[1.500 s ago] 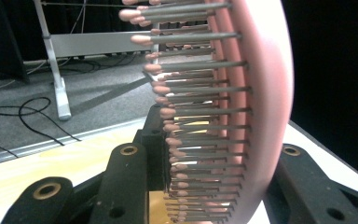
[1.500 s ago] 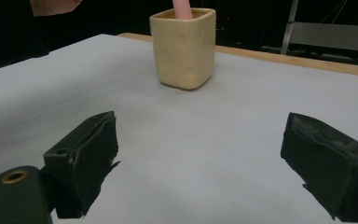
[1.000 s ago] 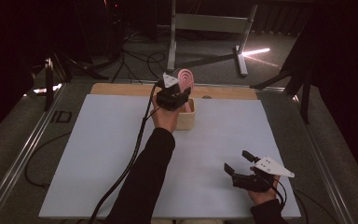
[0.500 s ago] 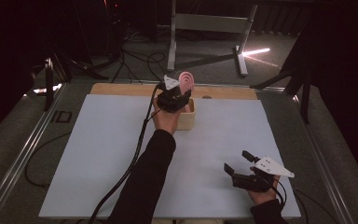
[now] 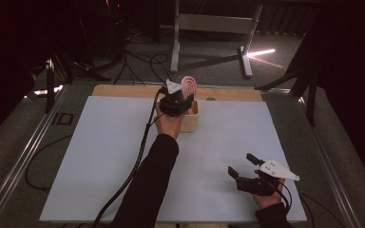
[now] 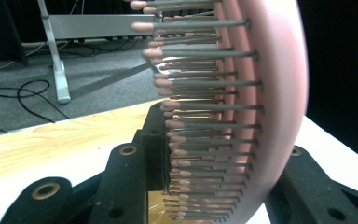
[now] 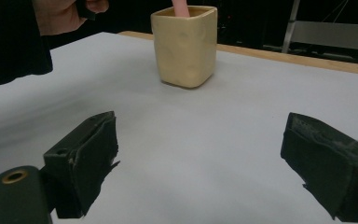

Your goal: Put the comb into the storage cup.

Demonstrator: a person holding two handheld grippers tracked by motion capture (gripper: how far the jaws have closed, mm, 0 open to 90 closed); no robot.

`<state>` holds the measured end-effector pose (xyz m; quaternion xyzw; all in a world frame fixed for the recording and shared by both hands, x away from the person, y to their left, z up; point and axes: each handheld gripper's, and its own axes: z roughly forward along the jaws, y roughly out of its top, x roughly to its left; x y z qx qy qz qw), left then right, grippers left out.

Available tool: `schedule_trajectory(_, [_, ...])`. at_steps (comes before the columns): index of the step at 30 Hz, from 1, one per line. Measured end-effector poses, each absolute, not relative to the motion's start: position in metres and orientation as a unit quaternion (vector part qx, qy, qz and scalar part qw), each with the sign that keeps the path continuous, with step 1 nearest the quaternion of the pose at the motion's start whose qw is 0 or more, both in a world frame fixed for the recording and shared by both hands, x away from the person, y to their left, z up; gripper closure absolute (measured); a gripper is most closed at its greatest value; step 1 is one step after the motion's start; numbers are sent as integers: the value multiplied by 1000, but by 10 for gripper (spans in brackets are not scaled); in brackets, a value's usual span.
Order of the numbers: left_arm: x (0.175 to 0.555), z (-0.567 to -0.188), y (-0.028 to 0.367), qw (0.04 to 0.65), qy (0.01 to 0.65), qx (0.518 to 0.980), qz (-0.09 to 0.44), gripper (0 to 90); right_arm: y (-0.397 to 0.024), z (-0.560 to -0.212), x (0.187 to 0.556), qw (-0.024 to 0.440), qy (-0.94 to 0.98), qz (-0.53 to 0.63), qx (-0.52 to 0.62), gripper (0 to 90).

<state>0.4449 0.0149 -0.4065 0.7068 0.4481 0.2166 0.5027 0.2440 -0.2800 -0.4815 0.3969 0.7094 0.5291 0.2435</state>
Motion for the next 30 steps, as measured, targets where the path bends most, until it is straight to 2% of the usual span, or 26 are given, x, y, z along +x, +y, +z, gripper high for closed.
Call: schedule_trajectory(30, [448, -421, 10, 490, 454, 716, 205, 629, -281, -483, 246, 241, 711, 527, 399, 107])
